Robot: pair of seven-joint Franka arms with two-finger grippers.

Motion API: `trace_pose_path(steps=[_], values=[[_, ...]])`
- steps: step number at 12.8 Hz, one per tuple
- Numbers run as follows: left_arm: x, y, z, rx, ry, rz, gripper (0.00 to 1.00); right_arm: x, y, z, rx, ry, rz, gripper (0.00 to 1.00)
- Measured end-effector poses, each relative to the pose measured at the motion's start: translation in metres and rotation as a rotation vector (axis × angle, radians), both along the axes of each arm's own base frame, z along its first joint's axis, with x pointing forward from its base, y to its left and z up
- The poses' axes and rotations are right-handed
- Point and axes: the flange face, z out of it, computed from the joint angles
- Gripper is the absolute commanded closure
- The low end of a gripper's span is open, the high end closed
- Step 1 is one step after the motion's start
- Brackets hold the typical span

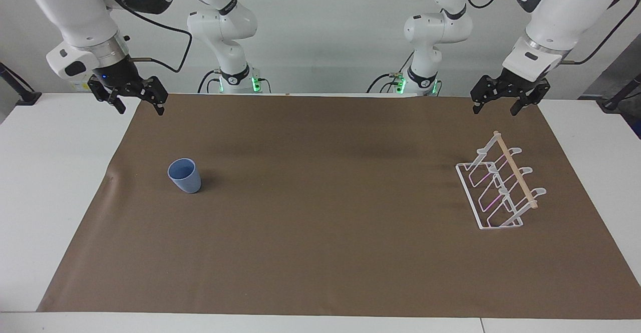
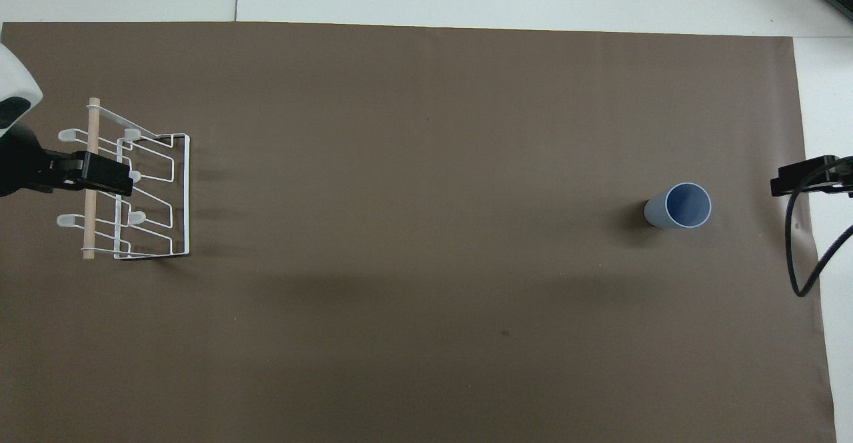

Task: Hang cup on cup holder

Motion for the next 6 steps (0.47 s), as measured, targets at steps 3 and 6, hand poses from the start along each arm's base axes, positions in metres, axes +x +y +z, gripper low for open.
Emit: trace_pose_path(steps=[3, 6], values=[[-0.0029, -0.0030, 0.0050, 0.001, 0.009, -0.006, 0.00, 0.0000, 0.0000, -0.0003, 0.000, 0.001, 0.000, 0.00], [-0.0039, -0.0036, 0.0079, 0.001, 0.009, -0.025, 0.00, -0.0001, 0.0000, -0.0004, 0.000, 0.001, 0.000, 0.00]])
